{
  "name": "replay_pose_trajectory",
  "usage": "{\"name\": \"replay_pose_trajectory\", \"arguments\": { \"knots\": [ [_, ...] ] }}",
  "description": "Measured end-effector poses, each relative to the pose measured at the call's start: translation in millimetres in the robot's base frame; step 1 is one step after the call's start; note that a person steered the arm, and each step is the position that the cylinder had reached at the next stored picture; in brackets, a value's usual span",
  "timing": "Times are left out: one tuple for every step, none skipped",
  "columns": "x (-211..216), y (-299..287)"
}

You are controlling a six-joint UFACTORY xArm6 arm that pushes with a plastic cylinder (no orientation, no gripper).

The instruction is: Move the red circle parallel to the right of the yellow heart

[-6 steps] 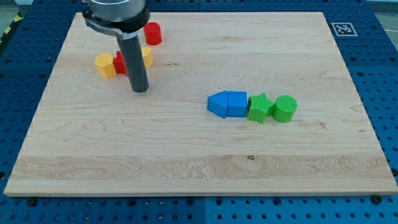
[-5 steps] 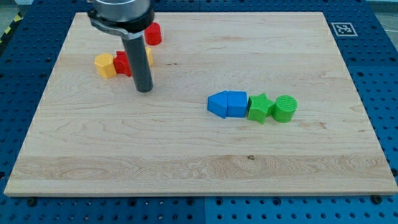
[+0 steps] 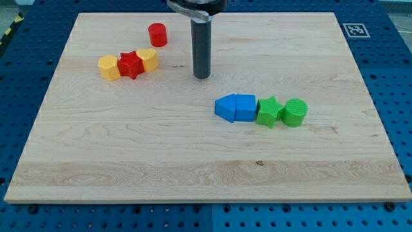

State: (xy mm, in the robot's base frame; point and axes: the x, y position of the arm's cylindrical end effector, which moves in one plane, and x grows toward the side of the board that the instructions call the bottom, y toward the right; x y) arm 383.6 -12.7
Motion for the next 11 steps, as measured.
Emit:
{"name": "replay_pose_trajectory", "arguments": {
  "knots": [
    [-30.1, 14.4],
    [-30.1, 14.4],
    [-30.1, 14.4],
    [-30.1, 14.4],
    [-30.1, 14.4],
    [-30.1, 14.4],
    [-30.1, 14.4],
    [-30.1, 14.4],
    [-30.1, 14.4],
    [-30.1, 14.4],
    [-30.1, 14.4]
  ]
}}
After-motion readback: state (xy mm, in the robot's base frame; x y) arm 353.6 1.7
